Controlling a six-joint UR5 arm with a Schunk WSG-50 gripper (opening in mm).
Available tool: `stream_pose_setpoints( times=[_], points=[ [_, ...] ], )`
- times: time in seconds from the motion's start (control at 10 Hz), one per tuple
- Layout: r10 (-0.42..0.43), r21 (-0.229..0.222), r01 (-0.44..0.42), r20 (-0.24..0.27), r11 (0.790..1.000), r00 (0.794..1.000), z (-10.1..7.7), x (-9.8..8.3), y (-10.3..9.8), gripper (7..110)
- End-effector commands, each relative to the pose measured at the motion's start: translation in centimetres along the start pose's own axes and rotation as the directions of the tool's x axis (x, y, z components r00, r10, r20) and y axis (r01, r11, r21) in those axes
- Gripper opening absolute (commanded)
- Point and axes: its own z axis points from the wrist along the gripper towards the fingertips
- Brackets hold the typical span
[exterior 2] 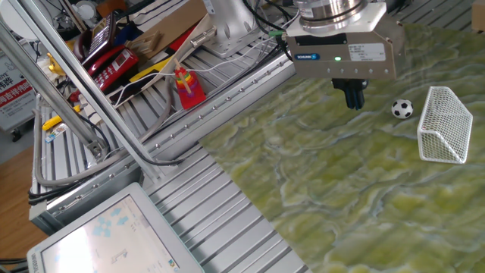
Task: Push the soccer ball into the goal
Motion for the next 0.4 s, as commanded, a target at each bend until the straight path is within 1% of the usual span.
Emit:
stream_pose_setpoints(
  times=[0.0, 0.3],
  points=[
    [0.004, -0.008, -0.004, 0.003, 1.000, 1.000, -0.64, 0.09, 0.37, 7],
    [0.007, -0.007, -0.007, 0.001, 1.000, 1.000, -0.86, 0.25, 0.42, 7]
  ],
)
